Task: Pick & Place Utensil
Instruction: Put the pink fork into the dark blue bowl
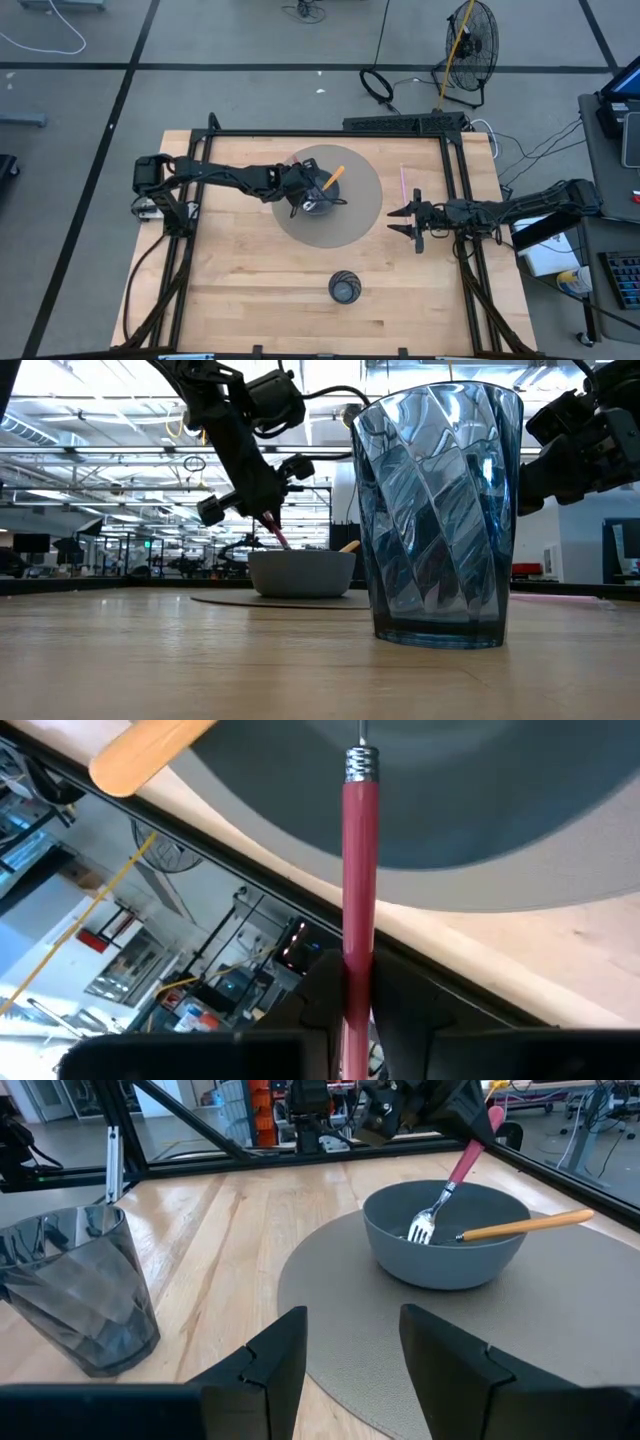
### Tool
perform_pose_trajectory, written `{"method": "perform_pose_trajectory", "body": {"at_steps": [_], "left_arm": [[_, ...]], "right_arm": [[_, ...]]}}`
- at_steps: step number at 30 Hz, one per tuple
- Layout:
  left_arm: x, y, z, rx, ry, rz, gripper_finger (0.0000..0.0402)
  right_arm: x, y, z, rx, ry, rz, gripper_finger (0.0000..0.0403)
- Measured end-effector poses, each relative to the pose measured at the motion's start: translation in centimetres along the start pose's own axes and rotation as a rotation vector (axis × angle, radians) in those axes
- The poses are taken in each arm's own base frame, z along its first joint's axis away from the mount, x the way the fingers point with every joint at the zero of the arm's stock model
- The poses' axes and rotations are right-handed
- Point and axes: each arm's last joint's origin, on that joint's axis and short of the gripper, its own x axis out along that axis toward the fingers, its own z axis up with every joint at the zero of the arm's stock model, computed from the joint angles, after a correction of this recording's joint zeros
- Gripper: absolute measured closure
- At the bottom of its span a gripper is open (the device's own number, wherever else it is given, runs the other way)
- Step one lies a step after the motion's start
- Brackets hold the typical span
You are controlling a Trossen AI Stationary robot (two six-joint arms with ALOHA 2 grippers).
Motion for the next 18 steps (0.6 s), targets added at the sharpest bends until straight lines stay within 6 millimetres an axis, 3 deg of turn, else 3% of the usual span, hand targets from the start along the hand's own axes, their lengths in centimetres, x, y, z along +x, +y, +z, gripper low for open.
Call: {"method": "perform_pose_trajectory", "body": {"at_steps": [6,18], "left_arm": [[-0.01,-0.01,0.13,-0.013,-0.036,0.001,0.0307],[0.02,-0.03,-0.01,-0.157,0.003,-0.001,0.0299]], "right_arm": [[0.0,0.0,0.0,0.0,0.0,0.0,0.0248],[0.0,0.0,-0.04,0.018,0.004,0.0,0.0248]]}}
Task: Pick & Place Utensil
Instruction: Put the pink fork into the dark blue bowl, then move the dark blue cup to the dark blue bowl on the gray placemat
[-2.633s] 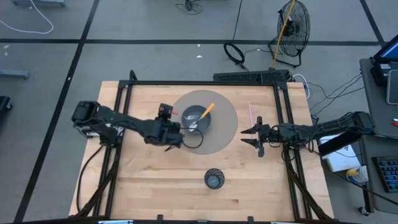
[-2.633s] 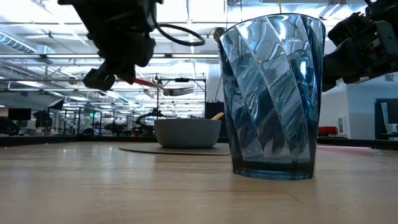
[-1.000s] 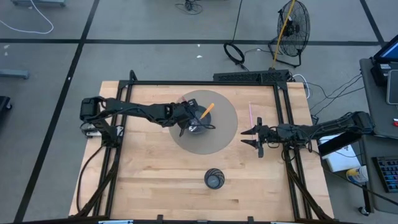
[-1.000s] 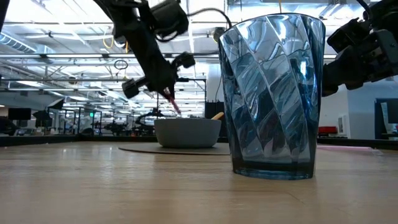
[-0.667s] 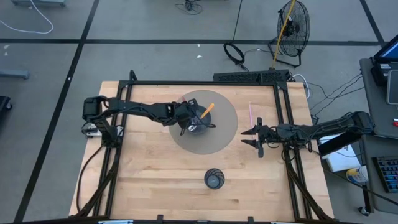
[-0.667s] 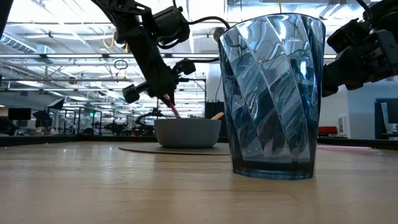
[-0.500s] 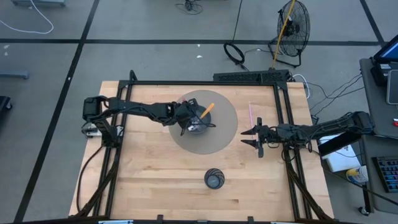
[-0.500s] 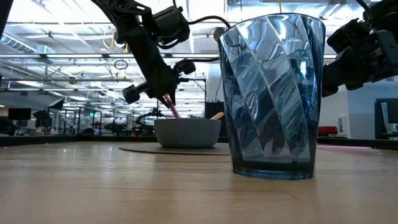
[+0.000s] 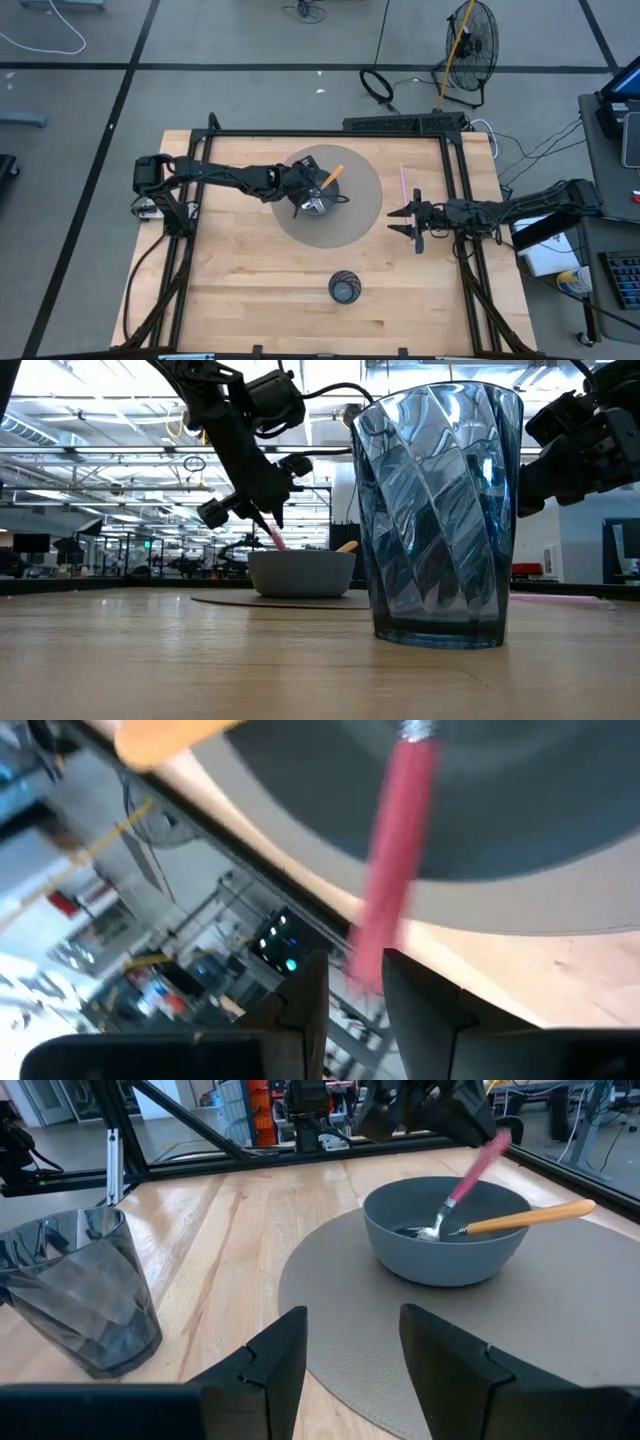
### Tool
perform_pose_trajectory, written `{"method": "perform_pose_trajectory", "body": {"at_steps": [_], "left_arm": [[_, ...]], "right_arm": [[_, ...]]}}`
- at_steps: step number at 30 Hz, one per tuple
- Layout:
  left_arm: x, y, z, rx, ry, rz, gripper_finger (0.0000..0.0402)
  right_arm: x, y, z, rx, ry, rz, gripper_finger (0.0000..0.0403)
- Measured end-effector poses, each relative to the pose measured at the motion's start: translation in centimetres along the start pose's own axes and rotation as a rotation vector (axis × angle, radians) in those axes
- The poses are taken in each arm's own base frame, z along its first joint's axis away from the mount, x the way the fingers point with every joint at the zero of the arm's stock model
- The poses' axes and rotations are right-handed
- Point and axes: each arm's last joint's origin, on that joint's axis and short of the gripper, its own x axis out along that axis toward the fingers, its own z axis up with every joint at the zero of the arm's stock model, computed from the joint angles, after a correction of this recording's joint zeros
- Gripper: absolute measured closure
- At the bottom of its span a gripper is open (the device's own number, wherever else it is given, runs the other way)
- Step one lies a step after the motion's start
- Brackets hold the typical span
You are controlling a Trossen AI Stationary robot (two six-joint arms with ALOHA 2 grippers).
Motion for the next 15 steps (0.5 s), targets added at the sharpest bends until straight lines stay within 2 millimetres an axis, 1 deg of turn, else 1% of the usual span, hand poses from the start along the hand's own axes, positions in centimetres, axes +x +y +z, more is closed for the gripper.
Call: {"method": "perform_pose_trajectory", "body": {"at_steps": [3,10,12,15], "left_arm": [[0.0,-0.07,-0.05,-0.045,0.016,-0.005,0.0298],[-0.02,-0.78,-0.15,-0.053,0.03,-0.063,0.0298],[-0.05,-0.76,-0.2,-0.098,0.058,-0.056,0.0298],[-0.2,-0.61,-0.22,-0.212,0.128,-0.019,0.0298]], "right_arm": [[0.0,0.0,0.0,0.0,0.0,0.0,0.0248],[0.0,0.0,0.01,0.017,-0.001,0.0,0.0248],[0.0,0.0,0.01,0.023,-0.001,0.0,0.0248],[0.0,0.0,0.01,0.026,-0.001,0.0,0.0248]]}}
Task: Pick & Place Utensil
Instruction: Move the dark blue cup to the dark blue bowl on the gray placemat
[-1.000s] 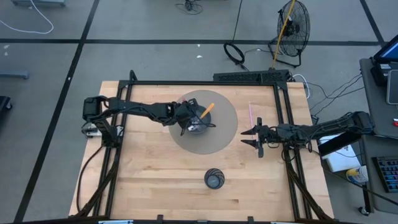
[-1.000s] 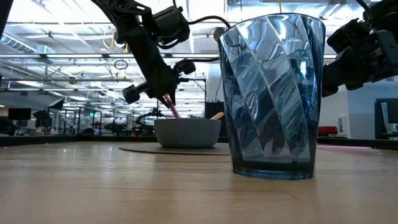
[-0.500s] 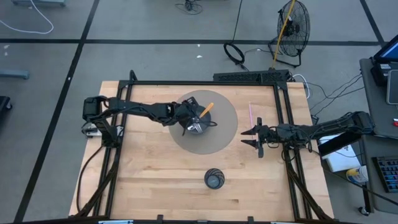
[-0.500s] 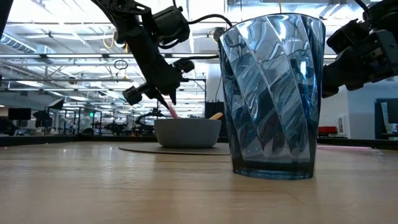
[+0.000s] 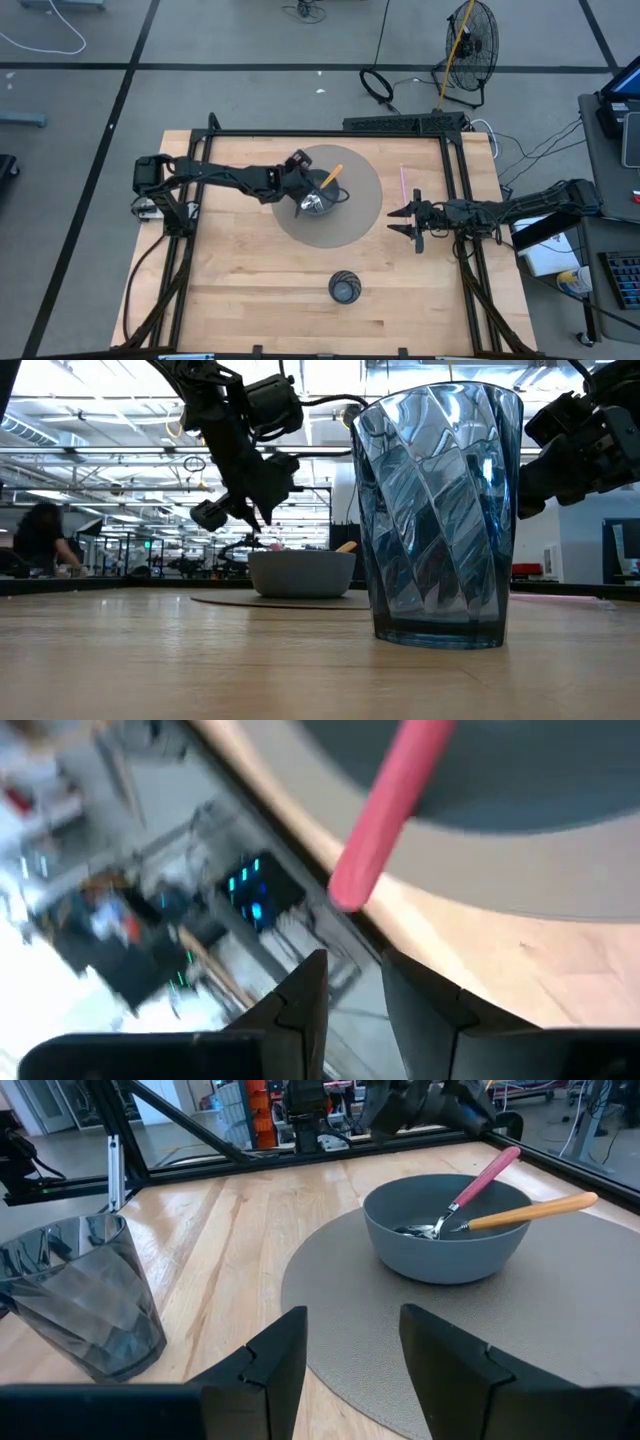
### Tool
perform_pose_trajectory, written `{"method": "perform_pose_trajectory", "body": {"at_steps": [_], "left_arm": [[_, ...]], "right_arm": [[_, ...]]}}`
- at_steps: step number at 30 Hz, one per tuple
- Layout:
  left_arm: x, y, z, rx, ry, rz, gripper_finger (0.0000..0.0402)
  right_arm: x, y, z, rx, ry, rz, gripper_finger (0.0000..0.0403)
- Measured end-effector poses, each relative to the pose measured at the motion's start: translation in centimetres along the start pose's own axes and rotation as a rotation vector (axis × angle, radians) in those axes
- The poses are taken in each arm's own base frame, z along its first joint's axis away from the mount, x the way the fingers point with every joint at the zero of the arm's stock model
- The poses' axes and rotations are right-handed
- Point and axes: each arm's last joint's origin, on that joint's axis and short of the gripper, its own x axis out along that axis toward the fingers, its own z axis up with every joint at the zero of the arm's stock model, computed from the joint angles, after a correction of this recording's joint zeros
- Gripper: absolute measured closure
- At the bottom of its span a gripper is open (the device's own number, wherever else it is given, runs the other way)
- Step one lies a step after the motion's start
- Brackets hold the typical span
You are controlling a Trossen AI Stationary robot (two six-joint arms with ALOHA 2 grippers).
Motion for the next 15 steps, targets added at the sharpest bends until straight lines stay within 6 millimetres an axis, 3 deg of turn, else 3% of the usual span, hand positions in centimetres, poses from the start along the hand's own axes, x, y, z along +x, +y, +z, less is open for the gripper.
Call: {"method": "perform_pose_trajectory", "body": {"at_steps": [7,15], "left_arm": [[-0.9,0.3,-0.4,-0.455,0.043,0.05,0.0298],[-5.3,1.8,-2.6,-0.916,-0.285,-0.08,0.0298]], "right_arm": [[0.0,0.0,0.0,0.0,-0.002,0.0,0.0248],[0.0,0.1,0.3,0.005,-0.031,0.005,0.0248]]}}
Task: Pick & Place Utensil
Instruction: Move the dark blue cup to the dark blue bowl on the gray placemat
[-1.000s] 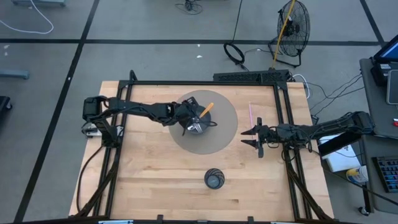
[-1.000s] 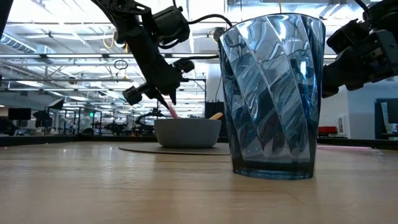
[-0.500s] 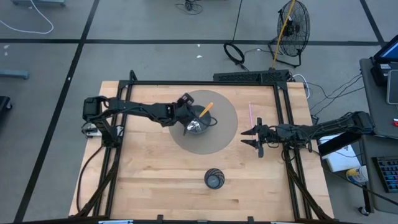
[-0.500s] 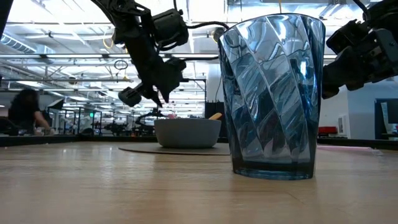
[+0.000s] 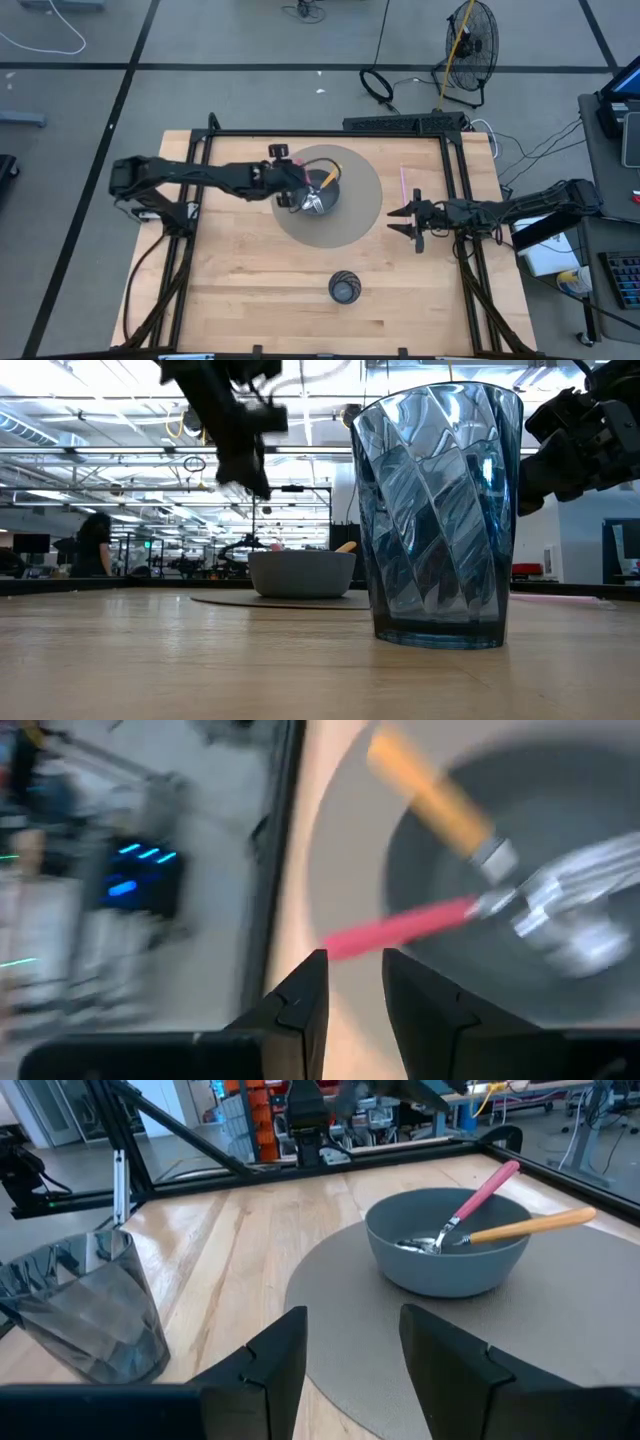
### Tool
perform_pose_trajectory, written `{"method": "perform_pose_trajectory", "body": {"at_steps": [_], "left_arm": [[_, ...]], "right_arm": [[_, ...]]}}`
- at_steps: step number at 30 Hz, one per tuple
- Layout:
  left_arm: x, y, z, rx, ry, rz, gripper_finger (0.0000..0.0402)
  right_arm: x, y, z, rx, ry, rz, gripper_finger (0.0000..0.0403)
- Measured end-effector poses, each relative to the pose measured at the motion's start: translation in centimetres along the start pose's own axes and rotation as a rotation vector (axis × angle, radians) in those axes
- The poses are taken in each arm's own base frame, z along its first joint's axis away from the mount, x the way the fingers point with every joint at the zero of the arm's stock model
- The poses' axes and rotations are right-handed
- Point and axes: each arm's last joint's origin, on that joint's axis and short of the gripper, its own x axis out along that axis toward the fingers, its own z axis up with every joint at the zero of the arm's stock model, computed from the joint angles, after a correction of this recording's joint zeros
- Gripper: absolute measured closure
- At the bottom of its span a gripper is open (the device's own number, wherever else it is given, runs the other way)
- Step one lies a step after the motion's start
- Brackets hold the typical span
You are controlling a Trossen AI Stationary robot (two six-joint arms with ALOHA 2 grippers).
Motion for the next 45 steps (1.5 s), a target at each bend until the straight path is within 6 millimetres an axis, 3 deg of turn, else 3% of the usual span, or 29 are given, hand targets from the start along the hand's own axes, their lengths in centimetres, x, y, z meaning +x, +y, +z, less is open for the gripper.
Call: {"method": "perform_pose_trajectory", "body": {"at_steps": [5,10,15,22,27,29,35,40,45], "left_arm": [[-3.3,1.0,0.3,-0.183,-0.165,-0.203,0.0298],[-6.2,0.5,0.7,-0.211,-0.265,-0.28,0.0298],[-8.5,-1.1,1.2,-0.18,-0.336,-0.336,0.0298],[-10.7,-4.6,1.7,-0.146,-0.453,-0.329,0.0298],[-11.9,-6.7,-0.5,-0.192,-0.554,-0.226,0.0298],[-12.0,-7.5,-2.2,-0.219,-0.578,-0.2,0.0298],[-12.5,-8.6,-6.0,-0.341,-0.758,-0.224,0.0298],[-12.2,-9.2,-9.0,-0.396,-0.855,-0.251,0.0298],[-11.5,-9.8,-11.4,-0.412,-0.91,-0.269,0.0298]], "right_arm": [[0.0,0.0,0.3,0.004,-0.026,0.005,0.0248],[0.0,0.1,0.5,0.016,-0.049,0.009,0.0248],[0.0,0.1,0.5,0.065,-0.046,0.02,0.0248],[0.0,1.3,1.1,0.068,-0.097,0.209,0.0248],[0.3,2.7,1.6,0.014,-0.066,0.284,0.0248],[0.5,3.2,2.0,0.0,-0.061,0.307,0.0248],[1.4,4.7,3.7,-0.058,-0.064,0.346,0.0248],[3.3,5.8,5.4,-0.1,-0.021,0.345,0.0248],[6.4,7.4,7.3,-0.139,0.104,0.323,0.0248]]}}
